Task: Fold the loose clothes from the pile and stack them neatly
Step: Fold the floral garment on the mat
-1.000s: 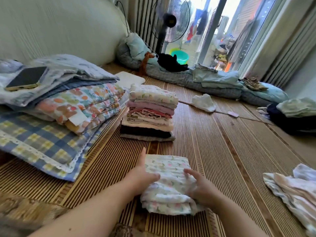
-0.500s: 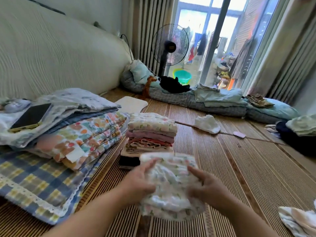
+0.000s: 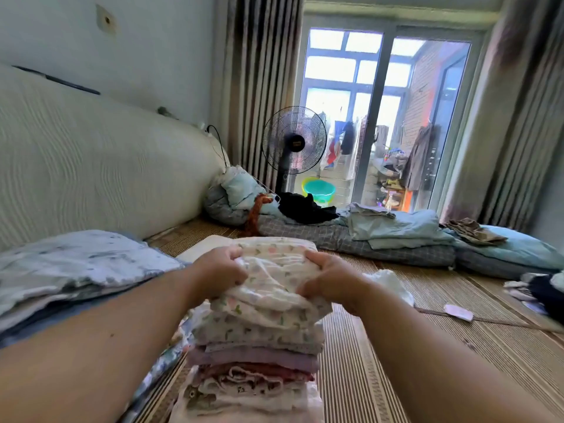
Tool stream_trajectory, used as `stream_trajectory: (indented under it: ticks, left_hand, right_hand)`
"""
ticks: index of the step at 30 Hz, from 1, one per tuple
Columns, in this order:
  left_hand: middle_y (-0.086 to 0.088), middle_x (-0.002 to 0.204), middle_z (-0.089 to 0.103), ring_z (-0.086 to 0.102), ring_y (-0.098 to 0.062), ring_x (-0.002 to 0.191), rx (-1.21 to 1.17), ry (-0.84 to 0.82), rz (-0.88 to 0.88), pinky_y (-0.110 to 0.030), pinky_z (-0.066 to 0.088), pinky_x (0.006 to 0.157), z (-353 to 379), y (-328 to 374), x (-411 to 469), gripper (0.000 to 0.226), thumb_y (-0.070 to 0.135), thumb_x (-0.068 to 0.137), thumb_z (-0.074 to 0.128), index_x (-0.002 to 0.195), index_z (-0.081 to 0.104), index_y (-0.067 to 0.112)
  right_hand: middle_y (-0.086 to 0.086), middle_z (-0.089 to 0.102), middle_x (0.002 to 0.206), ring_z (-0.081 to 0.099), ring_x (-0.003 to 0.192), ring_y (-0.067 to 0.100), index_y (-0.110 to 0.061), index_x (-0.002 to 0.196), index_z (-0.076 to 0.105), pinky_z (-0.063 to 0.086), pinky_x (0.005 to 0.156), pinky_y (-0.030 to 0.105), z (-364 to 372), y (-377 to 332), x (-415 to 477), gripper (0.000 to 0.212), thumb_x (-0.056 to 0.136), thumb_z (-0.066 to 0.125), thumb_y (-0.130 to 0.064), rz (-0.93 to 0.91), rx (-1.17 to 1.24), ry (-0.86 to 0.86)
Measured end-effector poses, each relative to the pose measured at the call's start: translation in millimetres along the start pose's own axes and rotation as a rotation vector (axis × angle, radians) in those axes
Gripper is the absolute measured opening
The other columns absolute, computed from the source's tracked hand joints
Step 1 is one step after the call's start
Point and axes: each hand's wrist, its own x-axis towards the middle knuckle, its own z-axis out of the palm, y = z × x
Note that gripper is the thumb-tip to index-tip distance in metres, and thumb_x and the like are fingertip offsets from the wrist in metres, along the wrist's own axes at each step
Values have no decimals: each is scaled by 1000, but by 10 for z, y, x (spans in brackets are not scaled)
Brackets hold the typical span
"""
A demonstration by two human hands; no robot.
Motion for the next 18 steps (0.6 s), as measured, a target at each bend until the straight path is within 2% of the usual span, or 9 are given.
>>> stream_trajectory:
  ticks: [2, 4, 5, 7, 9, 11, 13, 14, 18]
  left_hand:
    - [-11, 107, 69, 64, -20, 86, 126, -66, -29, -26, 46, 69, 58, -210, 102, 62, 19, 49, 51, 109, 65, 23]
    - [-8, 111, 66, 60, -21, 98, 271, -95, -55, -26, 43, 77, 133, -396, 139, 56, 22, 48, 50, 103, 63, 25]
    - [-7, 110, 65, 58, -21, 99, 329, -98, -70, -27, 43, 79, 170, -470, 121, 54, 24, 48, 49, 101, 62, 26]
    - [-6, 115, 65, 57, -20, 102, 369, -126, -103, -27, 45, 86, 239, -591, 44, 62, 28, 49, 49, 108, 66, 22]
    - [-10, 133, 56, 53, -25, 116, 372, -174, -151, -30, 44, 98, 293, -684, -26, 79, 34, 50, 49, 128, 60, 20]
    - [-18, 157, 21, 28, -35, 139, 445, -190, -230, -40, 28, 113, 303, -689, -104, 95, 42, 52, 50, 146, 38, 34]
    - [-13, 159, -17, -1, -40, 145, 458, -177, -273, -48, 10, 117, 276, -623, -185, 97, 49, 52, 51, 144, 21, 55]
    - [-10, 157, -26, -6, -41, 144, 448, -160, -261, -49, 7, 117, 248, -591, -208, 96, 51, 52, 52, 142, 19, 60]
    - [-7, 156, -28, -8, -42, 144, 452, -114, -213, -49, 8, 114, 148, -511, -220, 103, 58, 48, 51, 145, 21, 52]
  right_hand:
    - [4, 52, 116, 62, 98, 25, -19, 147, 35, 59, 72, 30, 60, 146, 143, 94, 68, 80, 0, 108, -19, -100]
    - [8, 51, 123, 62, 90, 21, -18, 147, 35, 53, 53, 20, 113, 277, 193, 90, 71, 82, -8, 189, -41, -180]
    - [6, 52, 120, 60, 86, 17, -21, 145, 38, 48, 49, 19, 132, 324, 186, 86, 71, 83, -17, 218, -103, -210]
    - [-2, 56, 111, 55, 89, 14, -30, 136, 47, 44, 57, 23, 177, 400, 128, 76, 69, 82, -37, 254, -283, -271]
    - [-5, 59, 111, 55, 99, 16, -28, 132, 51, 44, 66, 26, 218, 477, 62, 71, 69, 81, -41, 270, -312, -335]
    - [-3, 62, 117, 60, 107, 16, -22, 137, 49, 53, 78, 27, 263, 540, 13, 73, 72, 82, -28, 246, -190, -356]
    - [-1, 60, 121, 60, 109, 16, -24, 144, 42, 53, 91, 26, 278, 527, -35, 85, 70, 83, -24, 199, -150, -304]
    - [-1, 56, 125, 58, 111, 17, -27, 147, 36, 51, 94, 27, 278, 507, -52, 92, 68, 84, -26, 178, -165, -251]
    - [4, 31, 149, 39, 132, 27, -30, 151, 24, 37, 111, 42, 251, 420, -86, 109, 62, 86, -34, 139, -187, -105]
